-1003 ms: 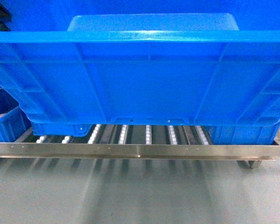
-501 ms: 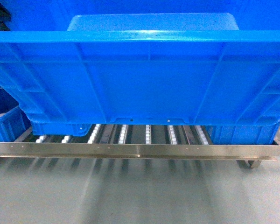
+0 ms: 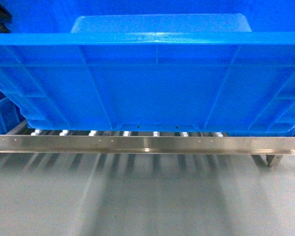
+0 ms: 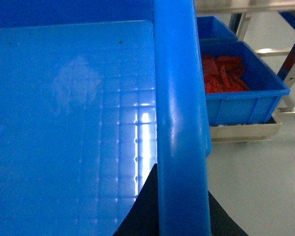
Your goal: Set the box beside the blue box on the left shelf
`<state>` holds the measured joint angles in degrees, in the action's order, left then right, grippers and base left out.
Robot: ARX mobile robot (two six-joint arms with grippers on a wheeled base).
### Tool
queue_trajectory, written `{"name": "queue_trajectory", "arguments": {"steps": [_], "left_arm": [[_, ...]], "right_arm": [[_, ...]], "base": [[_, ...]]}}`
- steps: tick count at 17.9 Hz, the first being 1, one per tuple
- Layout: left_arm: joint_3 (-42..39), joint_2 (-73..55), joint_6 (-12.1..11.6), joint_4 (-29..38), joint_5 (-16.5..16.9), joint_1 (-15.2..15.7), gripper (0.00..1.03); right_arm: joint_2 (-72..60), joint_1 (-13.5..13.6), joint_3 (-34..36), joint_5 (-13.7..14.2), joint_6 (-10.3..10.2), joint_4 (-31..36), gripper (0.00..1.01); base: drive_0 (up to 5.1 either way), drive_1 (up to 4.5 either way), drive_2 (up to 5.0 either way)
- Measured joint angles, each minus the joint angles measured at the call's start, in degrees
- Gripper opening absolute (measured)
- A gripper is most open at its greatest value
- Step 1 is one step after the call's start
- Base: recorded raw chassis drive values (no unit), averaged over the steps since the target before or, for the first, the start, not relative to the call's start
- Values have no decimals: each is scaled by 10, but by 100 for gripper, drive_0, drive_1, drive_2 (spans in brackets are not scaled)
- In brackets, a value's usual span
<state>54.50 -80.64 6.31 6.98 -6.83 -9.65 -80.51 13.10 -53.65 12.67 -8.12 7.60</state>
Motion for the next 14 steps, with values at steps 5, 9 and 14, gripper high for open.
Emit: {"name": "queue_trajectory", "arguments": {"steps": [5, 9, 14], "left_arm": [[0, 0, 0, -1, 0, 0, 8], [0, 0, 0, 0, 0, 0, 8], [0, 0, 0, -1, 0, 0, 8]], "right_arm": [[0, 0, 0, 0, 0, 0, 7], [0, 0, 0, 0, 0, 0, 7], [0, 0, 0, 0, 0, 0, 7]], "base": [[0, 0, 0], [0, 0, 0], [0, 0, 0]]}}
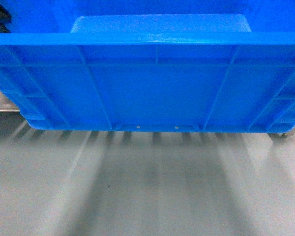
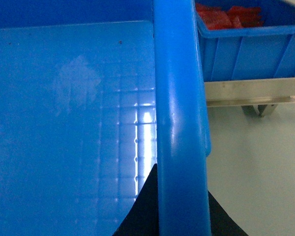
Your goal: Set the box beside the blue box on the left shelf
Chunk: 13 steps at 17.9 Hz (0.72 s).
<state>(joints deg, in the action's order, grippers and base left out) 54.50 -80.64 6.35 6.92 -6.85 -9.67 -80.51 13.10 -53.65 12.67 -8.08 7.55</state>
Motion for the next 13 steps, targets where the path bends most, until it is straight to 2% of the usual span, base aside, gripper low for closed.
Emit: {"name": "queue_trajectory", "arguments": {"steps": [13], "left_arm": [[0, 0, 0, -1, 0, 0, 8]], "right_arm": [[0, 0, 0, 0, 0, -1, 7]], "base": [[0, 0, 0]]}}
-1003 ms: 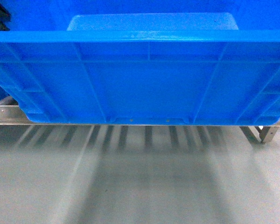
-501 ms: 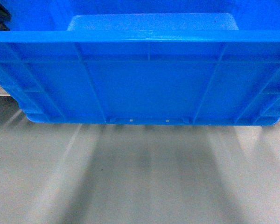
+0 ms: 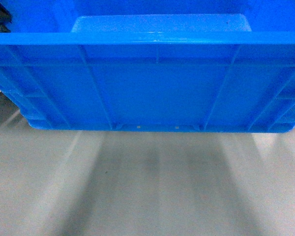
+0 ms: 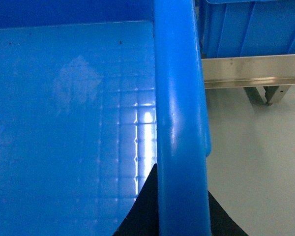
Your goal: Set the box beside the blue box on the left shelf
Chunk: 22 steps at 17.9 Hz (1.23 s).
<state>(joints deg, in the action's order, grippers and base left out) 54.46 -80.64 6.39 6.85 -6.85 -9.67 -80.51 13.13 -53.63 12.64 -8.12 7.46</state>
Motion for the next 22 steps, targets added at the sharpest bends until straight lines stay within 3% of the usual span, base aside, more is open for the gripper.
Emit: {"name": "queue_trajectory", "arguments": {"steps": [11, 22], "left_arm": [[0, 0, 0, 0, 0, 0, 8], [0, 0, 0, 1, 0, 0, 8]], "right_arm": [[0, 0, 0, 0, 0, 0, 7], [0, 0, 0, 0, 0, 1, 7]], "base": [[0, 0, 0], [8, 438, -423]]}}
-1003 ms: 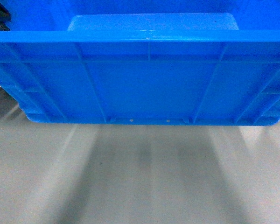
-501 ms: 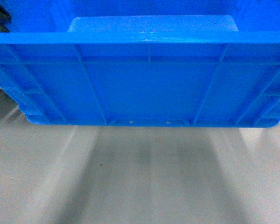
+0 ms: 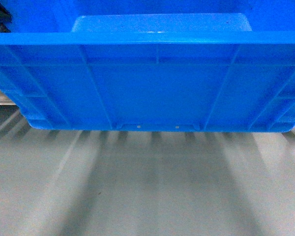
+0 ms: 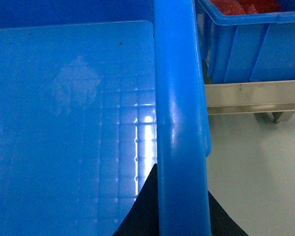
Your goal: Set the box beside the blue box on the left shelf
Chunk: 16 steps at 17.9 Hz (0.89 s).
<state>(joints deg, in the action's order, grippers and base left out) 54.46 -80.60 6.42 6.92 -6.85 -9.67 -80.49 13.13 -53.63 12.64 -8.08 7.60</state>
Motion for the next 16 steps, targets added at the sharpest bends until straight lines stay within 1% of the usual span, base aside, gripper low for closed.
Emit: {"name": "queue_trajectory", "arguments": {"steps": [16], "left_arm": [[0, 0, 0, 1, 0, 0, 8]], "right_arm": [[0, 0, 0, 0, 0, 1, 7]], "base": [[7, 440, -426]]}}
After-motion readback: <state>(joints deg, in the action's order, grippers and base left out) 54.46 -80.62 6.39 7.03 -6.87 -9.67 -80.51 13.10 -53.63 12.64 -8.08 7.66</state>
